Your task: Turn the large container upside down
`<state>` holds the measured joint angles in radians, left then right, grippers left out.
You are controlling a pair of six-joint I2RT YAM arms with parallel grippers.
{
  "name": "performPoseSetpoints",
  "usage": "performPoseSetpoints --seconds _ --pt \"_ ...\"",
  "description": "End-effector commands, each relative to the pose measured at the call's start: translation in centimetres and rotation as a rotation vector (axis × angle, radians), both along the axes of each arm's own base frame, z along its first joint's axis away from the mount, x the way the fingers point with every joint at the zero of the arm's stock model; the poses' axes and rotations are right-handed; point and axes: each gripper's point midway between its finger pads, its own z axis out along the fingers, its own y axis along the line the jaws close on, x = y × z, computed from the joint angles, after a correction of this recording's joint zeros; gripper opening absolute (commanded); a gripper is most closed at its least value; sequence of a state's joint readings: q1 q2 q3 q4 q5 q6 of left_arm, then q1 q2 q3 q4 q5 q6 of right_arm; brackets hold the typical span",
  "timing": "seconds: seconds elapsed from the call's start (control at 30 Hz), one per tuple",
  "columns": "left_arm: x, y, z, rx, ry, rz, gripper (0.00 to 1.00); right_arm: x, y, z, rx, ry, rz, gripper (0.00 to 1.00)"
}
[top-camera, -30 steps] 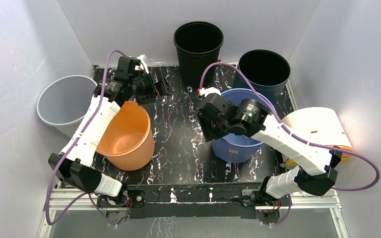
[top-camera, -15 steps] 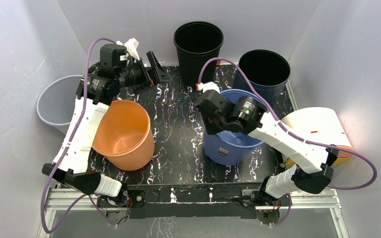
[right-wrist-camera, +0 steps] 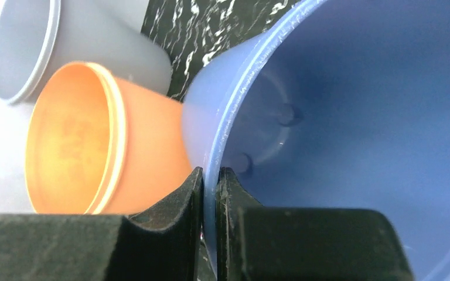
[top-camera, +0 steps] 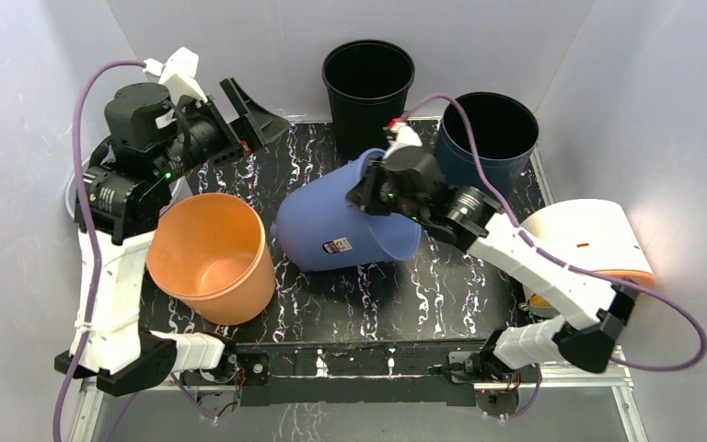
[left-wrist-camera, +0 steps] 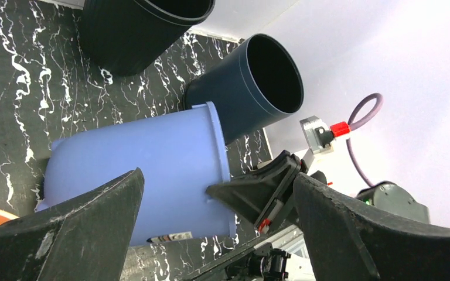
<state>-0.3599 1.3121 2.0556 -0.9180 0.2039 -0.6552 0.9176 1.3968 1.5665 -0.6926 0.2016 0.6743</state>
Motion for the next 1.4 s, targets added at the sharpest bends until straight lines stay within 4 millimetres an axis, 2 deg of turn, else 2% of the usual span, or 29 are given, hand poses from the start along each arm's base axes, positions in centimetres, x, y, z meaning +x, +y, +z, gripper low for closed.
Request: performPoseSetpoints --seconds 0.0,0.13,0.23,0.37,0.47,0.5,0.53,0.57,0.63,0.83,0.93,1.23,1.37 --pt "0.2 0.6 0.2 0.004 -0.028 0.031 0.98 1.1 -2.9 4.6 0.371 -0.055 -0.105 0.0" --pt "0.8 -0.1 -1.4 0.003 0.004 0.007 0.98 0.0 -6.9 1.1 0.402 0.003 -0.219 0.0" --pt "1.2 -0.6 -2.3 0.008 0.021 -0.01 0.98 -1.6 -9.0 -0.9 0.404 0.032 -0.264 0.0" --pt "1.3 -1.4 -4.5 0.023 0.083 -0.058 0.98 -3.9 -11.1 -4.9 0.359 0.11 -0.29 0.0" --pt "1.1 -1.9 -6.6 0.026 0.128 -0.089 0.98 -5.4 -11.9 -7.7 0.316 0.174 -0.285 0.0" --pt "1.0 -2.1 -7.7 0.027 0.154 -0.101 0.98 -6.0 -12.1 -8.7 0.297 0.199 -0.282 0.05" --pt "1.0 -2.4 -8.5 0.023 0.176 -0.111 0.98 -6.3 -12.4 -9.2 0.283 0.215 -0.288 0.18" --pt "1.0 -2.6 -9.1 0.017 0.191 -0.12 0.98 -6.6 -12.7 -9.7 0.268 0.229 -0.294 0.23" --pt "1.0 -3.2 -10.5 0.008 0.232 -0.146 0.98 -6.9 -13.3 -10.1 0.237 0.238 -0.308 0.32" --pt "0.9 -4.2 -14.5 0.031 0.359 -0.216 0.98 -6.7 -15.1 -9.5 0.135 0.212 -0.353 0.57" --pt "1.0 -4.1 -16.2 0.059 0.399 -0.221 0.98 -6.4 -16.0 -9.1 0.086 0.2 -0.387 0.63" --pt "1.1 -4.2 -21.2 0.091 0.502 -0.229 0.98 -5.8 -17.9 -6.1 0.084 0.125 -0.461 0.63" --pt "0.9 -5.5 -23.1 0.043 0.553 -0.287 0.98 -5.2 -17.6 -5.0 0.113 0.097 -0.469 0.59"
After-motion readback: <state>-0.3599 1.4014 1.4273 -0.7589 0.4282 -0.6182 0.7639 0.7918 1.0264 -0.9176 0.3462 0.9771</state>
